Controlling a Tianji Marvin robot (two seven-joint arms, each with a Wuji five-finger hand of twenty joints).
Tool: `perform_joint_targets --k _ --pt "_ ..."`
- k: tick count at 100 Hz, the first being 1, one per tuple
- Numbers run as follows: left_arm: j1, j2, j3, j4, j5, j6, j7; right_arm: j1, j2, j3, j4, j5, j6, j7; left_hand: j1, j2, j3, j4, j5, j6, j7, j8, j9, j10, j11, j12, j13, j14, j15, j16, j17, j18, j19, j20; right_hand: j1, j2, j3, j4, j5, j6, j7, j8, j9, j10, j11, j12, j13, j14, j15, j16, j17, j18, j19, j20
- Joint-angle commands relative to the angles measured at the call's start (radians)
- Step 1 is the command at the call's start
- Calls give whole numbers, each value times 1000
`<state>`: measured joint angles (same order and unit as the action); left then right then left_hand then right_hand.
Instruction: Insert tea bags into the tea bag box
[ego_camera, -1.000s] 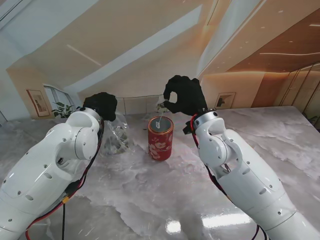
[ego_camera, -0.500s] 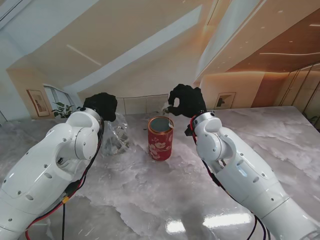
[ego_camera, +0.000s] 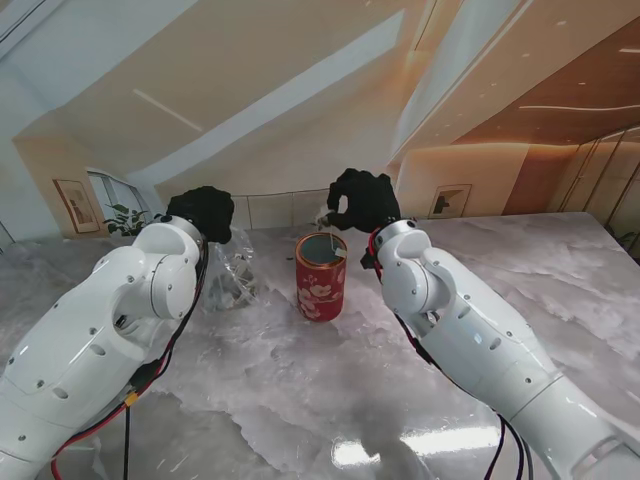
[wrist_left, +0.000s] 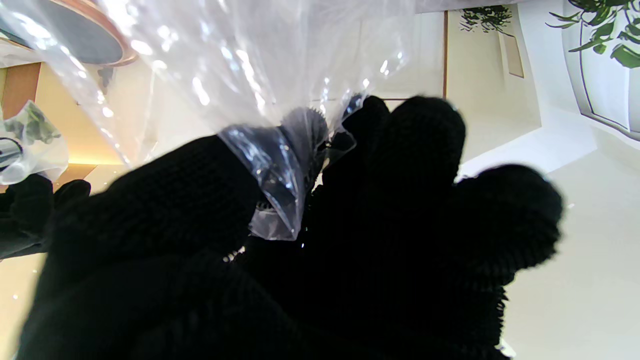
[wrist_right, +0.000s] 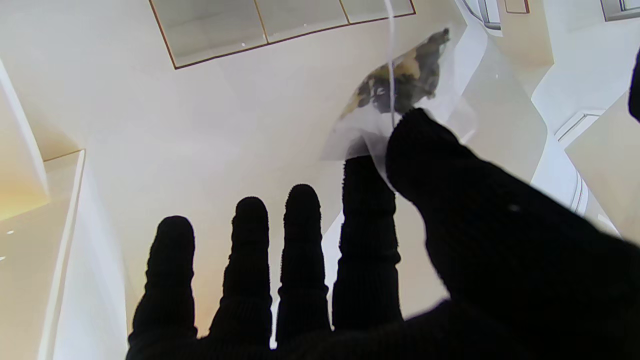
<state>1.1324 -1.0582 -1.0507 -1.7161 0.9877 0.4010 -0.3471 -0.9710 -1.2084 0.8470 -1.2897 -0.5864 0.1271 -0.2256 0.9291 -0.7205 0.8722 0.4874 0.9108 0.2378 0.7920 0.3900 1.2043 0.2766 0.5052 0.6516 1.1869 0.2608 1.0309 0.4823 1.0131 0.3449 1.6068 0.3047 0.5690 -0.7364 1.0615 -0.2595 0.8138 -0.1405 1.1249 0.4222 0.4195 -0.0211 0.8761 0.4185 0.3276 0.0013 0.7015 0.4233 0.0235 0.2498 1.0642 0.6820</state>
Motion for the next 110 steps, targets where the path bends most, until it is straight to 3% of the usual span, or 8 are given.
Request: perform_joint_targets --k 1,42,75,81,87,95,110 --pt "0 -2 2 -1 3 0 -18 7 -9 -10 15 2 5 15 39 -19 23 21 15 1 20 16 38 91 18 12 30 13 33 3 20 -81 70 12 18 -11 16 10 -1 -22 -4 3 1 -20 9 7 15 -23 -7 11 -4 -7 11 -18" --pt "9 -1 -4 2 3 4 -16 36 -17 -70 72 20 26 43 39 -20 24 21 15 0 20 16 38 92 17 12 31 14 33 3 20 -80 70 12 19 -14 19 15 -1 -27 -20 -20 2 -17 8 6 12 -20 -8 10 -4 -11 8 -20" --pt "6 -2 -3 7 -2 4 -12 41 -15 -94 71 25 53 79 39 -20 24 21 15 0 21 17 38 92 18 12 31 13 33 3 20 -79 70 12 30 -41 12 27 -109 57 -83 -88 -37 -4 -9 0 -13 -14 -21 5 -13 -15 -1 -22" --pt "6 -2 -3 8 -2 3 -11 41 -13 -96 68 24 57 89 39 -19 24 20 15 1 21 16 37 90 18 12 31 13 33 3 20 -79 70 12 16 -48 32 42 -129 80 -141 -103 -54 1 -13 -3 -21 -12 -27 1 -15 -16 -5 -22" --pt "5 -2 -3 9 -3 3 -11 40 -12 -96 65 24 61 94 40 -19 24 20 14 1 20 16 38 91 18 12 31 13 33 3 20 -80 70 12 -3 -39 53 69 -145 101 -220 -75 -64 3 -13 -6 -26 -11 -27 -1 -18 -17 -9 -20" --pt "4 -2 -2 10 -3 3 -11 38 -10 -95 61 24 64 98 39 -20 24 20 15 1 21 16 37 91 18 11 31 13 33 3 20 -80 70 12 -27 -27 69 156 -180 122 -312 -12 -84 7 -17 -10 -35 -9 -31 -3 -22 -19 -13 -19" --pt "2 -2 1 11 -4 4 -11 34 -6 -90 51 21 67 109 39 -19 24 21 15 1 21 16 37 90 18 11 31 13 33 3 20 -81 70 12 -42 -47 56 154 -299 131 -384 -23 -129 14 -33 -17 -57 -5 -42 -8 -34 -20 -21 -20"
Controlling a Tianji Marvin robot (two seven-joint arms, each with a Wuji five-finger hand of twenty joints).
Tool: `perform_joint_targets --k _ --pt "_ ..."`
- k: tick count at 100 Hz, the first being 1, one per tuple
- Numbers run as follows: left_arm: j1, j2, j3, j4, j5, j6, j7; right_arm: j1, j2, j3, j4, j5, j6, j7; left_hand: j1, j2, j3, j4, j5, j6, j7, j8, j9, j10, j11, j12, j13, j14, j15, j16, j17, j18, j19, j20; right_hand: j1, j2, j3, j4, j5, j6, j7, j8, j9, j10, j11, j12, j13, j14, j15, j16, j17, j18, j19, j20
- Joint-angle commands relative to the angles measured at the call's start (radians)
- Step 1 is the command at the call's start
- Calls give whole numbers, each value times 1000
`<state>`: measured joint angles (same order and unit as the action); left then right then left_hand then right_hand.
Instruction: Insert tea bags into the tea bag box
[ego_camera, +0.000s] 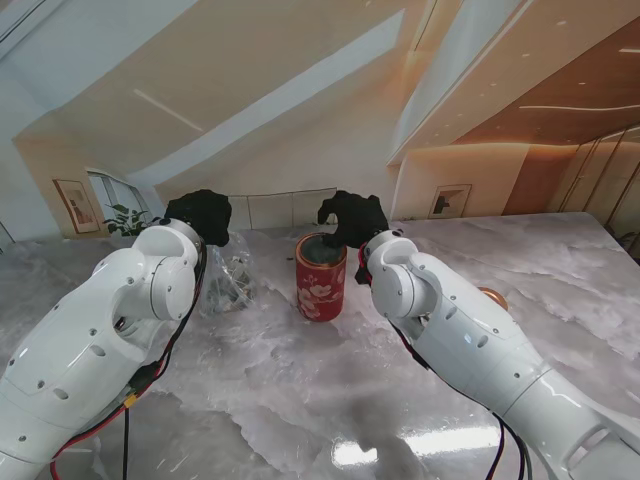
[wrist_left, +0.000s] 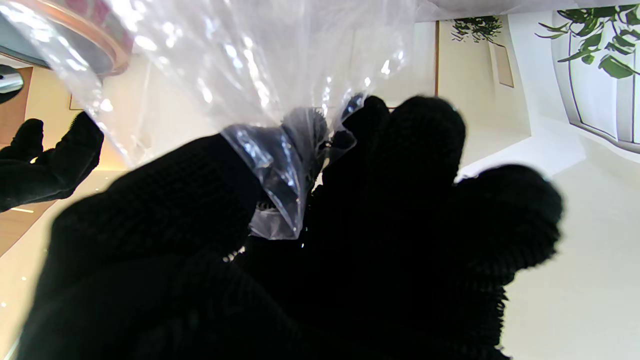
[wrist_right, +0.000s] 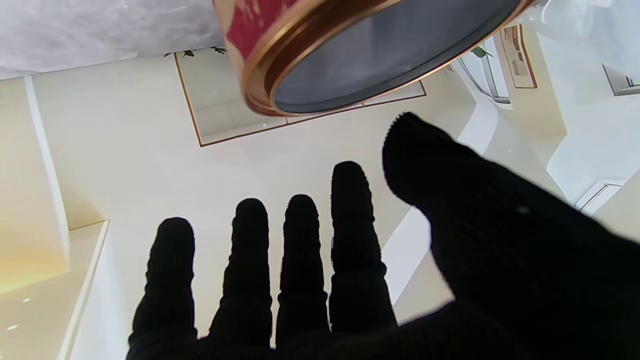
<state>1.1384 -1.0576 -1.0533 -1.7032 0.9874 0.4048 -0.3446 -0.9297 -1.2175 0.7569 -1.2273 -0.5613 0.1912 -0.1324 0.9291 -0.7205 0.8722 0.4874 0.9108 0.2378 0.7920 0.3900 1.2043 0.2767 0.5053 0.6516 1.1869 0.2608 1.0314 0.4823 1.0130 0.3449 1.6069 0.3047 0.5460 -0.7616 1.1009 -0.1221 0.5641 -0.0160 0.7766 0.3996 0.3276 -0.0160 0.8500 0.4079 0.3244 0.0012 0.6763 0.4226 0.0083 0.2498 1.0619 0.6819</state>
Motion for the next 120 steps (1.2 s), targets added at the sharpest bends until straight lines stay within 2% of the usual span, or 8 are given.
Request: perform_joint_targets --k 1,17,35,61,83,120 --pt "-4 -2 3 -1 -4 1 -14 -8 4 0 -12 -4 3 17 39 -20 24 21 15 1 21 16 37 89 18 11 31 13 33 3 20 -81 70 12 -21 -23 15 17 -56 7 -40 -1 -41 10 -8 -7 -56 -5 -18 -7 -19 -20 -19 -20" --pt "-8 -3 9 1 -6 3 -14 -17 8 12 -26 -4 -4 23 40 -19 24 20 15 1 21 16 38 92 18 12 31 13 33 3 20 -80 70 12 -46 -20 -1 17 -119 -14 -69 -10 -88 14 -22 -14 -78 -3 -28 -13 -31 -24 -31 -21" --pt "-15 -3 15 5 -8 5 -15 -52 11 48 -76 2 -50 2 40 -20 24 21 15 0 21 16 38 93 19 11 31 12 33 3 20 -82 71 13 -72 27 -44 22 -123 -170 -58 0 -98 14 -26 -22 -85 -5 -32 -17 -38 -28 -42 -17" --pt "-32 -4 31 12 -14 10 -15 -94 17 73 -171 0 -142 -14 40 -20 24 21 15 1 21 16 38 92 19 12 32 13 33 2 20 -81 71 13 -83 48 -77 30 -144 -272 -73 3 -75 5 -41 -31 -58 -8 -38 -22 -26 -26 -45 -9" --pt "-51 -6 49 22 -22 16 -13 -104 11 45 -213 18 -183 -14 40 -21 24 20 16 2 21 16 38 92 19 11 32 14 33 2 20 -80 72 13 -81 51 -77 30 -125 -304 -77 4 -64 3 -52 -35 -45 -8 -45 -25 -21 -25 -49 -5" --pt "-80 -8 72 38 -37 23 -12 -114 -11 -15 -222 70 -196 -30 41 -19 24 19 14 3 19 16 37 94 19 11 32 15 34 1 20 -80 72 13 -77 59 -70 31 -93 -315 -69 13 -60 2 -58 -35 -44 -10 -50 -27 -21 -25 -52 -1"
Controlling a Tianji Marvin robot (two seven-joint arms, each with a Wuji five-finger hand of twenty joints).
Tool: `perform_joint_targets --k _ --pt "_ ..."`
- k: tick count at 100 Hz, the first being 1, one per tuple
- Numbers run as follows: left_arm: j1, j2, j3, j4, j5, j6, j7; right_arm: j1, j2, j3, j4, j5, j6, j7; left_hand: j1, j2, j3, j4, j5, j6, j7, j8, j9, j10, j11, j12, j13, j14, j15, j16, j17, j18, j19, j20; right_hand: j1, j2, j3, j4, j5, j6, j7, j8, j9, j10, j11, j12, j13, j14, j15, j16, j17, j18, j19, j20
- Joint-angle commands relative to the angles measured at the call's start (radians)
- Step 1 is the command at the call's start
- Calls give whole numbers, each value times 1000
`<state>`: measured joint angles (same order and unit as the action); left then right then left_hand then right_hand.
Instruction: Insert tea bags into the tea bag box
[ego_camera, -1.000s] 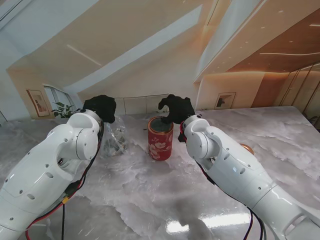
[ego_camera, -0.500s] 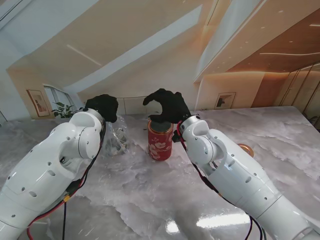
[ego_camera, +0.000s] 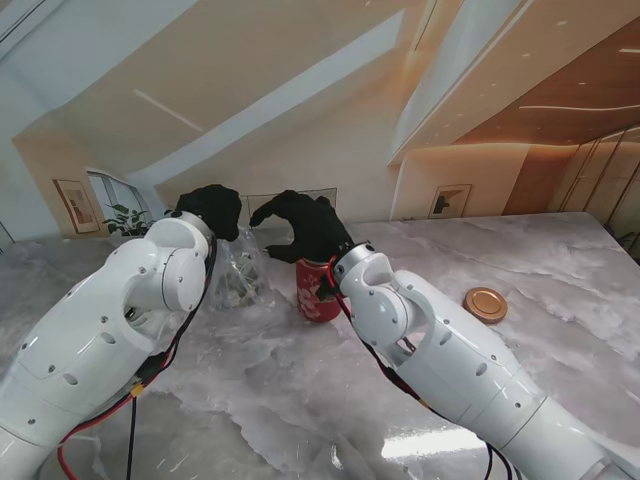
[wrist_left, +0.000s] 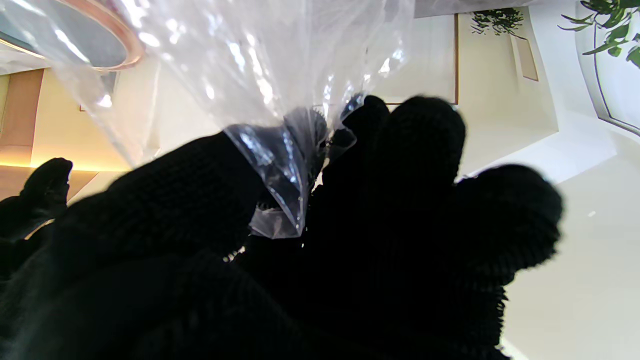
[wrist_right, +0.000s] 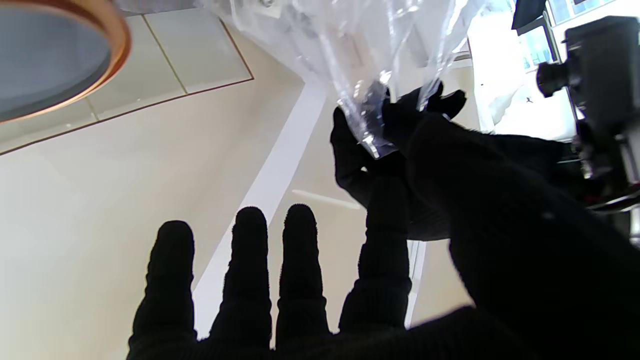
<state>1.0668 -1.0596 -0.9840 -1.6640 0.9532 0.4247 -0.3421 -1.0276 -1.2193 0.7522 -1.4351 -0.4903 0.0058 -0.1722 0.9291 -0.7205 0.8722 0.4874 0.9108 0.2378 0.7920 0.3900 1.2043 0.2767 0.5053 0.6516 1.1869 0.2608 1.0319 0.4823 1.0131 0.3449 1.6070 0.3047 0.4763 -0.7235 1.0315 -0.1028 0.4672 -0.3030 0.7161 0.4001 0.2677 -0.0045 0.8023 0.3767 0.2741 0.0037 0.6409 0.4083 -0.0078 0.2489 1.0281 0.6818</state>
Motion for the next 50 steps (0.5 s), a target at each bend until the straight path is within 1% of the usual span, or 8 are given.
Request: perform_joint_targets --k 1,23,50 --pt "-9 -6 3 -1 -3 4 -14 -17 -10 -11 -16 0 -11 10 41 -19 24 19 14 3 19 16 37 93 19 11 32 15 33 1 20 -80 72 13 -7 20 -1 11 4 -28 -9 12 0 -10 -10 -4 6 -13 -15 -12 -4 -24 -18 0" --pt "-13 -7 1 -4 -8 10 -13 -26 -7 -26 -32 -1 -17 23 41 -20 23 20 15 4 19 16 37 93 20 11 32 15 33 1 20 -80 72 13 -4 22 3 12 33 -30 6 22 0 -10 -11 -3 5 -13 -16 -12 -4 -24 -19 1" --pt "-9 -7 -12 -24 -9 2 -14 -15 -6 -52 -22 -14 -13 35 41 -19 23 19 14 3 19 17 37 91 20 11 31 12 34 2 20 -83 72 13 8 26 18 14 72 -29 27 38 0 -10 -11 -3 5 -13 -14 -11 -3 -18 -23 2"
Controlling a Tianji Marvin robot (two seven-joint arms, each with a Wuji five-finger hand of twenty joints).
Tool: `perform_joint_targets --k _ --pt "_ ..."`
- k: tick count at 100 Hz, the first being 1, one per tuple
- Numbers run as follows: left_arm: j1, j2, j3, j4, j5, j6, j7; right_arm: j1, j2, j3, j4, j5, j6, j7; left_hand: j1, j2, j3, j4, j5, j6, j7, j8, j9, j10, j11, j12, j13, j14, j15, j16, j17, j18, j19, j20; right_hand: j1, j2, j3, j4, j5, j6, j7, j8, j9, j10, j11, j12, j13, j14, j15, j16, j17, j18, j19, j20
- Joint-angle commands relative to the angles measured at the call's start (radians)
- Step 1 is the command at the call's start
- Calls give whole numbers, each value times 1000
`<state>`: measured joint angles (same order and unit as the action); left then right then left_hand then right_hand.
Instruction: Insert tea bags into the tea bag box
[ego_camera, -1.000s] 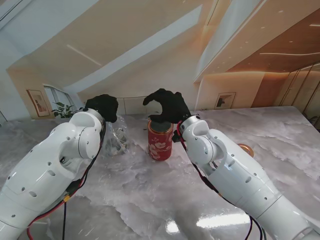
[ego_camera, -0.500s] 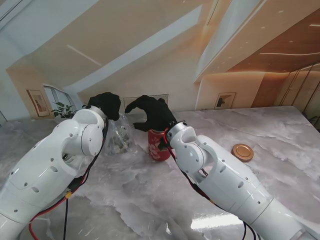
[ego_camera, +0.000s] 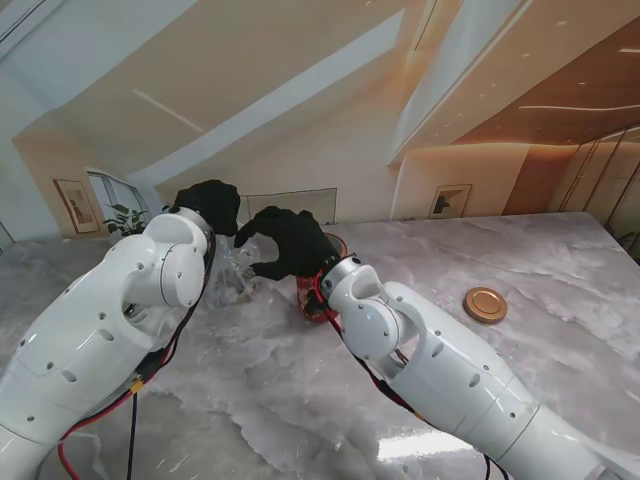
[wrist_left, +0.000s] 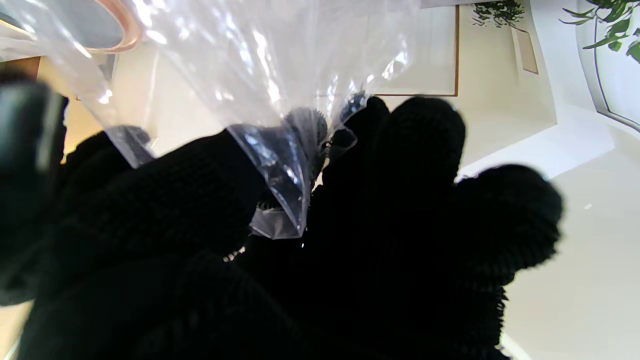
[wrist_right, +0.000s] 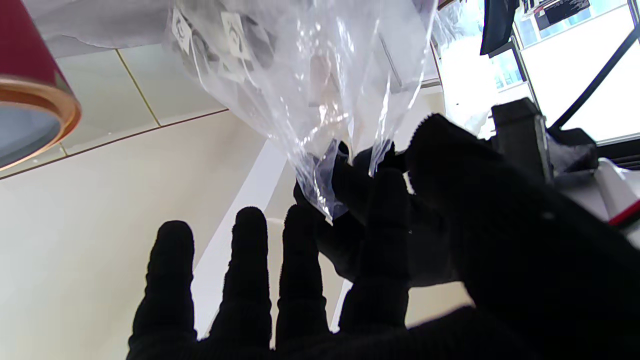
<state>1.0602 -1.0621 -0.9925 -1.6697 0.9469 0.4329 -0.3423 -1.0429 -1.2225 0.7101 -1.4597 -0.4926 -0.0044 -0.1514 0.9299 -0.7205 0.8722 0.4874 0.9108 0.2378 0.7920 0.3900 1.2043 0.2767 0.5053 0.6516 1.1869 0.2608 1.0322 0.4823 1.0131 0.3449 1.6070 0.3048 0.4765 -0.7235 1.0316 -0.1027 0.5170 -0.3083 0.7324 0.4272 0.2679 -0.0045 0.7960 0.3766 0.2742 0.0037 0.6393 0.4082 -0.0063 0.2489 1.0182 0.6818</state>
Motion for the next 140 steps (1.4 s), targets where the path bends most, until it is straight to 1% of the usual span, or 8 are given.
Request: perform_joint_targets --k 1,28,66,82,93,106,122,140 --pt "-2 -5 -4 -19 -2 -6 -14 1 -3 -11 3 -13 -3 14 40 -19 23 19 14 3 19 17 37 92 20 11 31 13 34 1 20 -83 72 13 7 26 19 14 23 -24 11 11 -1 -10 -5 -3 5 -12 -12 -11 -4 -18 -13 2" --pt "14 -4 -20 -37 -3 -16 -15 42 -8 -42 34 -41 15 17 40 -19 22 20 14 5 18 17 36 92 20 11 32 14 34 1 20 -82 72 13 14 38 33 14 29 -23 16 18 1 -14 -7 -3 1 -13 -7 -8 -4 -18 -13 3" --pt "37 -4 -36 -56 -20 -31 -9 94 -27 -82 82 -39 76 15 41 -19 22 20 15 4 18 17 37 94 21 11 32 15 35 1 20 -83 73 13 7 58 30 15 23 -10 21 22 -1 -11 -3 -1 -5 -11 2 -3 -10 -19 -16 5" --pt "49 -4 -47 -70 -23 -37 -3 121 -30 -110 105 -56 100 28 41 -19 22 20 16 5 18 18 38 95 21 11 32 15 35 1 20 -82 73 14 11 38 22 14 8 -1 13 19 -12 -7 -3 -1 -14 -8 3 -3 -13 -18 -13 8" --pt "59 -4 -59 -83 -23 -41 -2 138 -28 -128 117 -72 113 45 40 -20 22 20 16 5 17 18 37 95 21 11 32 15 35 1 21 -83 74 14 13 15 13 12 -29 39 -7 11 -30 -1 -10 -4 -23 -3 -3 -6 -17 -16 -15 8" --pt "70 -5 -74 -101 -26 -44 3 156 -26 -148 127 -91 129 65 41 -19 22 20 16 5 17 18 37 95 22 11 33 14 35 1 21 -83 75 14 14 -10 6 9 -42 59 -20 4 -44 3 -14 -7 -34 1 -9 -9 -23 -13 -19 7" --pt "79 -5 -84 -119 -33 -50 6 173 -24 -166 133 -116 136 74 41 -20 23 21 17 5 17 18 37 92 22 11 33 14 36 1 21 -83 75 14 15 -23 6 8 -41 67 -27 0 -52 7 -17 -9 -42 6 -11 -11 -28 -12 -21 8" --pt "80 -6 -85 -125 -37 -54 7 187 -19 -182 132 -152 132 79 40 -19 23 20 16 5 16 18 38 97 22 11 33 13 36 1 21 -83 75 14 20 -43 10 7 -28 63 -28 -2 -55 1 -18 -11 -45 6 -12 -13 -32 -10 -24 9"
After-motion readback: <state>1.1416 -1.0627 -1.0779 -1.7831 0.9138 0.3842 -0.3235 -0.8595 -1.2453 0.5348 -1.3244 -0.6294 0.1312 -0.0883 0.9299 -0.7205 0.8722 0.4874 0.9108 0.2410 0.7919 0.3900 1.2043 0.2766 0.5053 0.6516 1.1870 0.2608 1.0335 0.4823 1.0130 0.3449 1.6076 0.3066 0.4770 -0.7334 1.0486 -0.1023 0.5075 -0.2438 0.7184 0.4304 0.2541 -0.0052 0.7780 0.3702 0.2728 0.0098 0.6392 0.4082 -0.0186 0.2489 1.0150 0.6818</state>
